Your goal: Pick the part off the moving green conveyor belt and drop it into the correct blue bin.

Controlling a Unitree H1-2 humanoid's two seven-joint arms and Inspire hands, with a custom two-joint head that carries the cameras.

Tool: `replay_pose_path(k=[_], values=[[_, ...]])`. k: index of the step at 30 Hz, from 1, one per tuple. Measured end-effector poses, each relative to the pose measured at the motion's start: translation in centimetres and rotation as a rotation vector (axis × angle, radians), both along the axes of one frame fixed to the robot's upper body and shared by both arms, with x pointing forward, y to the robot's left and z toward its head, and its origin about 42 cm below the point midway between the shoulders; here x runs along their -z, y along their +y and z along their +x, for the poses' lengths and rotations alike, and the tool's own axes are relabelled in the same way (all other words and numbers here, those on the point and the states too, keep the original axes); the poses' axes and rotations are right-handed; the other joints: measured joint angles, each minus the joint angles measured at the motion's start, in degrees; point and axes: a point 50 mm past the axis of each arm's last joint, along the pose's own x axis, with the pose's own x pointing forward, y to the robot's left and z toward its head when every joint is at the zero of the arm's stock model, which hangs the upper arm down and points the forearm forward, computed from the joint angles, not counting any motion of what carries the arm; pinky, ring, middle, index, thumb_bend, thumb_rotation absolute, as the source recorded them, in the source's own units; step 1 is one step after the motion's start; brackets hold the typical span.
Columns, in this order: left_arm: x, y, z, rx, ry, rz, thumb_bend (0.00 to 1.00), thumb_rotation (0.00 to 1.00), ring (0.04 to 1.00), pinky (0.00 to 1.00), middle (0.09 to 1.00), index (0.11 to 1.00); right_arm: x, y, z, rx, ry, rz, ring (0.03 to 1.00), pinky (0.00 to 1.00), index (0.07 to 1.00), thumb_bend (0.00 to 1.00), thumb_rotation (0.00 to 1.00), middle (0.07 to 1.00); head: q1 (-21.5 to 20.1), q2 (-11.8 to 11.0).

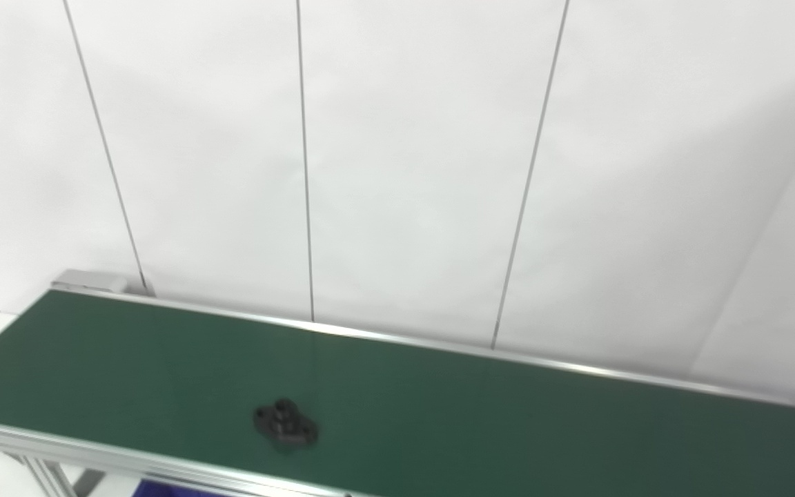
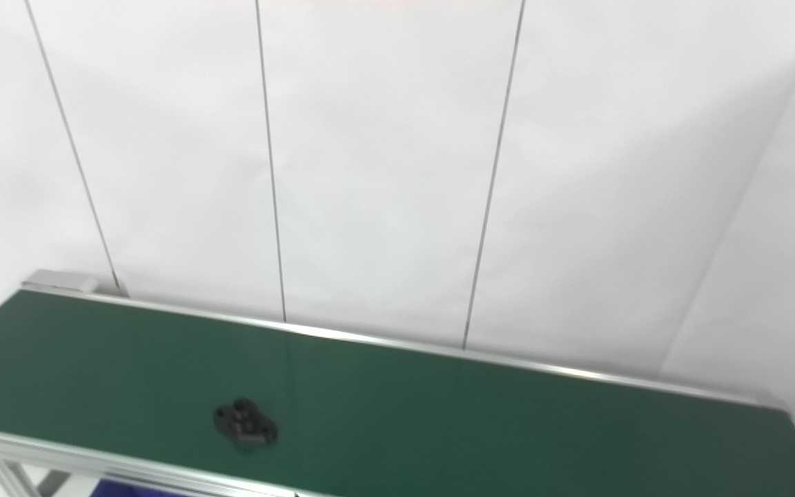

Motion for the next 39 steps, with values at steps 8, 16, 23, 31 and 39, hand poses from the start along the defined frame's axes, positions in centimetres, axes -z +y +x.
replay_pose_path(k=[8, 16, 23, 31, 39], values=[[-0.2, -0.6, 0.4, -0.002, -0.01, -0.022, 1.0, 0.93, 0.901, 0.78, 0.917, 0.988, -0.4, -0.9, 0.4, -0.005, -0.009, 0.014, 1.0, 1.0, 1.0, 1.0, 0.89, 1.0, 1.32, 4.81], [-1.9, -0.4, 0.6, -0.008, -0.073, -0.037, 1.0, 0.93, 0.93, 0.81, 0.957, 1.0, -2.0, -1.0, 0.8, -0.014, -0.071, 0.009, 1.0, 1.0, 1.0, 1.0, 0.82, 1.0, -1.49, 13.53], [-3.0, 0.3, 0.3, -0.03, -0.107, -0.021, 1.0, 0.95, 0.958, 0.89, 0.971, 1.0, -5.3, -0.1, 1.4, -0.024, -0.205, -0.022, 1.0, 1.0, 1.0, 0.98, 0.77, 1.0, -4.56, 18.19], [-2.9, 0.0, 0.0, -0.011, -0.098, -0.016, 1.0, 0.98, 0.988, 0.94, 0.992, 1.0, -10.1, 1.6, 3.4, 0.005, -0.34, -0.12, 0.971, 0.95, 0.965, 0.92, 0.7, 0.986, -6.94, 19.42], [-3.1, -1.1, 0.0, -0.004, -0.099, -0.035, 1.0, 1.0, 0.992, 0.94, 1.0, 1.0, -14.0, 4.4, 9.6, -0.031, -0.377, -0.292, 0.957, 0.89, 0.935, 0.94, 0.62, 0.964, -7.2, 18.72]])
